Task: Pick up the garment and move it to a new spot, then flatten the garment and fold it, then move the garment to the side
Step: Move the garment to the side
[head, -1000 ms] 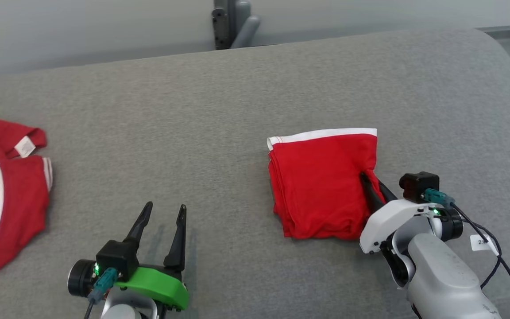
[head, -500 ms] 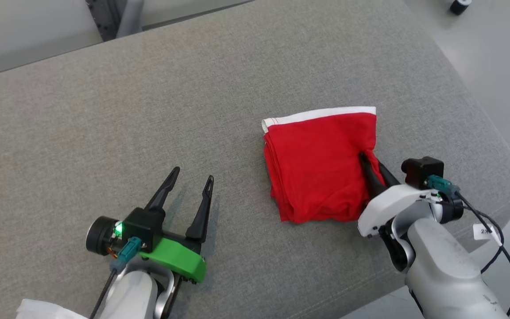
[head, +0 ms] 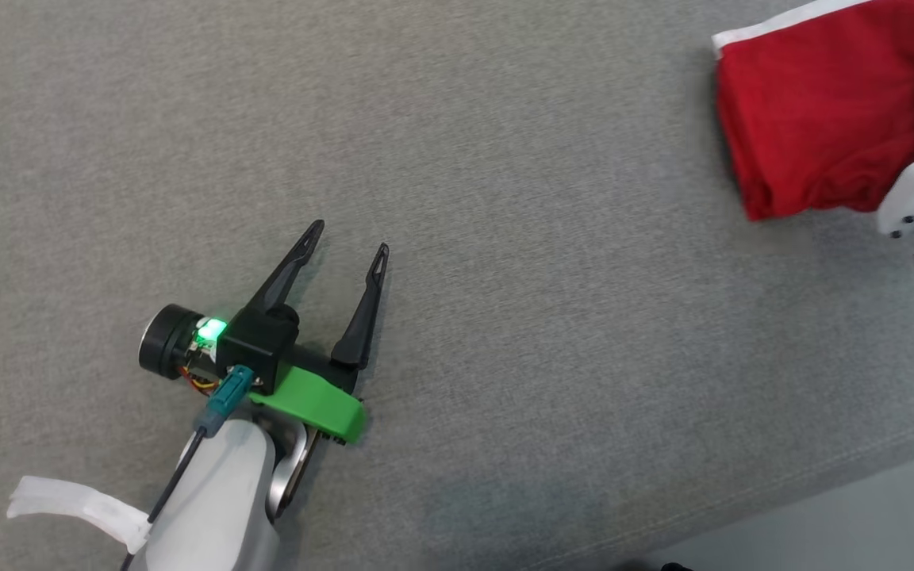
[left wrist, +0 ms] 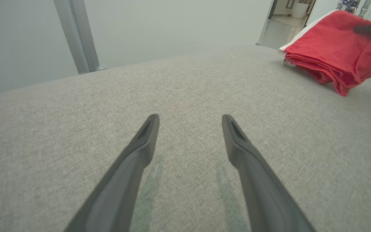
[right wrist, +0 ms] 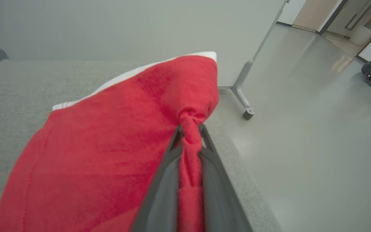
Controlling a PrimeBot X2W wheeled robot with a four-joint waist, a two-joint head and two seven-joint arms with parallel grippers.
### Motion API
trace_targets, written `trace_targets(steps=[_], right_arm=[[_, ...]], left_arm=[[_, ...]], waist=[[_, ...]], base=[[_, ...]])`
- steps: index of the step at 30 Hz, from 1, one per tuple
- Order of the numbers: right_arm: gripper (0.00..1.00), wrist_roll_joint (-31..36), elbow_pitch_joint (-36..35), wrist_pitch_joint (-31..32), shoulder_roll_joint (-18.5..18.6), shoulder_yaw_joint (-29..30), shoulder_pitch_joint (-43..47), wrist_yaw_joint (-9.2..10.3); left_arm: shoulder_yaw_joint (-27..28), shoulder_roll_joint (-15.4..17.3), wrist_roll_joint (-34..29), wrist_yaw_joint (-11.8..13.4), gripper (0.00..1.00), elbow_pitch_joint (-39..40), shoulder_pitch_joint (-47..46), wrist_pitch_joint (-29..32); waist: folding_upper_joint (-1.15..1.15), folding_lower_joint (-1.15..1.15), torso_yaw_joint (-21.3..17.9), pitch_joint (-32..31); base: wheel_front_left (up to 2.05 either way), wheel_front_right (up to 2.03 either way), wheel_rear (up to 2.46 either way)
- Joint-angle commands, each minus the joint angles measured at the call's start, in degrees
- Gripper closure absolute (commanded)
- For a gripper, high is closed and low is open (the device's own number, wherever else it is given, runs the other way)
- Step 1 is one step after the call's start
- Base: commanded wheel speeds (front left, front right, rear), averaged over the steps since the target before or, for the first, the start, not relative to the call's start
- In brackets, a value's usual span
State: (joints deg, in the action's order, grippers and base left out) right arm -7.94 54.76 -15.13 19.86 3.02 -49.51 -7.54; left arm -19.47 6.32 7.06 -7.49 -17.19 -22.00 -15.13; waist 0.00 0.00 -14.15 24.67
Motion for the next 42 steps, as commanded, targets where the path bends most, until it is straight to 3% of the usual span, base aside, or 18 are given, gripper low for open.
trace_targets(steps=[1, 3, 4, 5, 9, 11, 14, 19, 24, 35, 42], right_arm=[[1.0, 0.84, 0.39, -0.01, -0.01, 0.45, -0.68, 0.1], [1.0, 3.7, 2.49, -0.01, 2.47, 3.65, -2.09, 0.1], [0.71, 4.92, 3.03, -0.02, 3.91, 5.71, -2.96, 0.1], [0.0, 6.46, 3.47, -0.02, 4.9, 8.12, -3.41, 0.1], [0.0, 13.5, 3.59, -0.02, 5.73, 17.79, -3.65, 0.1], [0.0, 16.31, 0.3, -0.01, 4.22, 22.61, -2.99, 0.1], [0.0, 18.45, -6.67, -0.02, -0.07, 24.55, -1.07, 0.09], [0.0, 14.9, -16.63, -0.01, -5.74, 18.86, 5.09, 0.1], [0.0, 9.11, -22.29, -0.02, -9.25, 11.4, 13.57, 0.1], [0.0, 3.03, -24.79, -0.01, -14.91, 2.77, 31.63, 0.09], [0.0, 1.72, -25.67, -0.01, -16.38, -0.8, 37.1, 0.09]], left_arm=[[0.12, 0.16, -0.02, 0.01, 0.0, -0.02, -0.9, -0.01], [0.4, 0.0, -0.17, 0.01, 0.0, 0.32, -1.32, -0.01], [0.39, -0.11, -0.16, 0.01, 0.0, 0.36, -1.33, -0.01], [0.5, -0.17, -0.18, 0.01, 0.0, 0.39, -1.33, -0.01], [1.55, -0.54, -0.1, 0.01, 0.0, -0.22, -0.52, 0.03], [2.14, -0.51, 0.06, 0.03, 0.0, -0.68, 0.16, 0.04], [3.68, -0.94, 0.02, 0.06, 0.0, -0.76, 1.43, 0.04], [5.66, -2.04, -0.17, 0.06, 0.0, -1.46, 3.33, 0.03], [7.78, -2.76, 0.45, 0.06, 0.0, -2.2, 5.26, 0.01], [12.62, -3.31, 0.83, 0.42, 0.0, -4.46, 12.5, 0.0], [15.71, -3.34, 1.81, 1.21, 0.0, -4.57, 17.46, 0.0]], waist=[[0.0, 0.0, 8.58, 6.76], [0.0, 0.0, 10.1, 7.52], [0.0, 0.0, 10.7, 7.8], [0.0, 0.0, 11.16, 8.03], [0.0, 0.0, 11.85, 7.85], [0.0, 0.0, 11.79, 7.01], [0.0, 0.0, 11.46, 4.9], [0.0, 0.0, 11.19, 0.11], [0.0, 0.0, 11.86, -4.65], [0.0, 0.0, 15.03, -14.42], [0.0, 0.0, 16.52, -20.13]], base=[[0.0, 0.0, 0.0], [0.0, 0.0, 0.0], [0.0, 0.0, 0.0], [0.0, 0.0, 0.0], [0.0, 0.0, 0.0], [0.0, 0.0, 0.0], [0.0, 0.0, 0.0], [0.0, 0.0, 0.0], [0.0, 0.0, 0.0], [0.0, 0.0, 0.0], [0.0, 0.0, 0.0]])
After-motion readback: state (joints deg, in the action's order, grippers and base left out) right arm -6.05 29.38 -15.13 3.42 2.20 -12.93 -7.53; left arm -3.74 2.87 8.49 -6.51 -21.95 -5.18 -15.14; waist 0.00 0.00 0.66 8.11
